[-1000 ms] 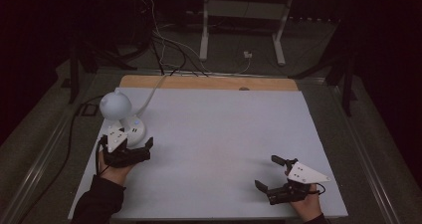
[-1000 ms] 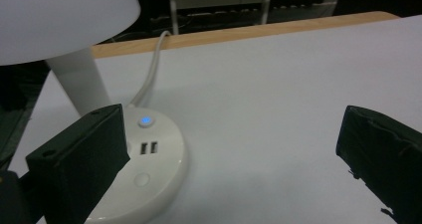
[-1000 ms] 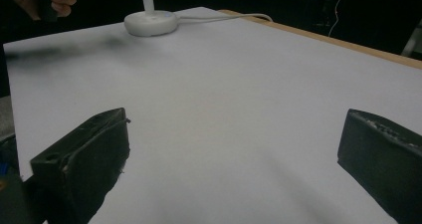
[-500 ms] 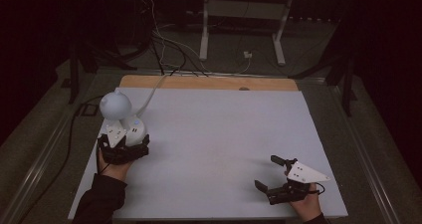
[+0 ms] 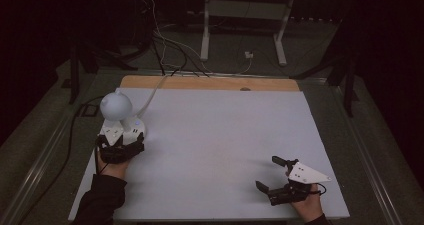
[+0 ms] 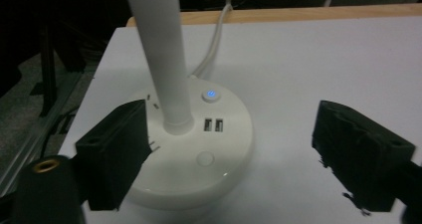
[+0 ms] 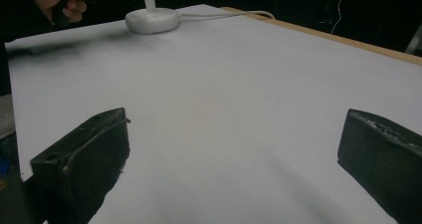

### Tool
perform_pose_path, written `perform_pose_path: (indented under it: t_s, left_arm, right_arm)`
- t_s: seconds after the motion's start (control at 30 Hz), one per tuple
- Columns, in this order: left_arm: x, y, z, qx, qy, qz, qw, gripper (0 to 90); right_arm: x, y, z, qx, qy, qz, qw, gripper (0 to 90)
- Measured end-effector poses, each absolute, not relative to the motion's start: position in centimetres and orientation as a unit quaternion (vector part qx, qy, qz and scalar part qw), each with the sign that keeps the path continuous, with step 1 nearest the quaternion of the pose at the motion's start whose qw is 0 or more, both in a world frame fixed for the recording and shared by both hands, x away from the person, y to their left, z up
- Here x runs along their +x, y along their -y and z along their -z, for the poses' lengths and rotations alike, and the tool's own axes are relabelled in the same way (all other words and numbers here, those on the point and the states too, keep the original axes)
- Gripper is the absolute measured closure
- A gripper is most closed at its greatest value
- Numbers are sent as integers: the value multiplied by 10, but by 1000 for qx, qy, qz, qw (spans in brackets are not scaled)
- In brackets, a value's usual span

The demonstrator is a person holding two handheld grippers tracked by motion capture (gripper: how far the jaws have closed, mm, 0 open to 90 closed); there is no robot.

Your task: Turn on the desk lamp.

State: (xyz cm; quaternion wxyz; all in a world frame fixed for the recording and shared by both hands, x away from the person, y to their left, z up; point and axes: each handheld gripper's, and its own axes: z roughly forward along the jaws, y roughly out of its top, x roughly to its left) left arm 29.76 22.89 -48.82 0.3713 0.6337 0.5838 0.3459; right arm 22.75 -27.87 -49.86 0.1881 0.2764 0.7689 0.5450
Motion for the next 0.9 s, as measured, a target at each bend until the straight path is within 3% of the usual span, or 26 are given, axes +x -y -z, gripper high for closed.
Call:
perform_pose_path:
  t_s: [0.13,0.23,0.27,0.53,0.9]
  left_arm:
    - [297,-230,489,631,-587,-353,365,243]
    - [297,-230,489,634,-583,-360,359,390]
    - [297,-230,490,634,-583,-361,358,390]
    - [298,-231,492,637,-582,-360,355,648]
    - [303,-238,497,651,-571,-354,354,876]
  right_arm:
    - [228,279,499,277,-769,-545,185,0]
    - [228,279,499,277,-770,-544,186,0]
    - [228,279,499,277,-770,-544,186,0]
    - [228,279,499,276,-770,-545,183,0]
    - [228,279,499,277,-770,-546,181,0]
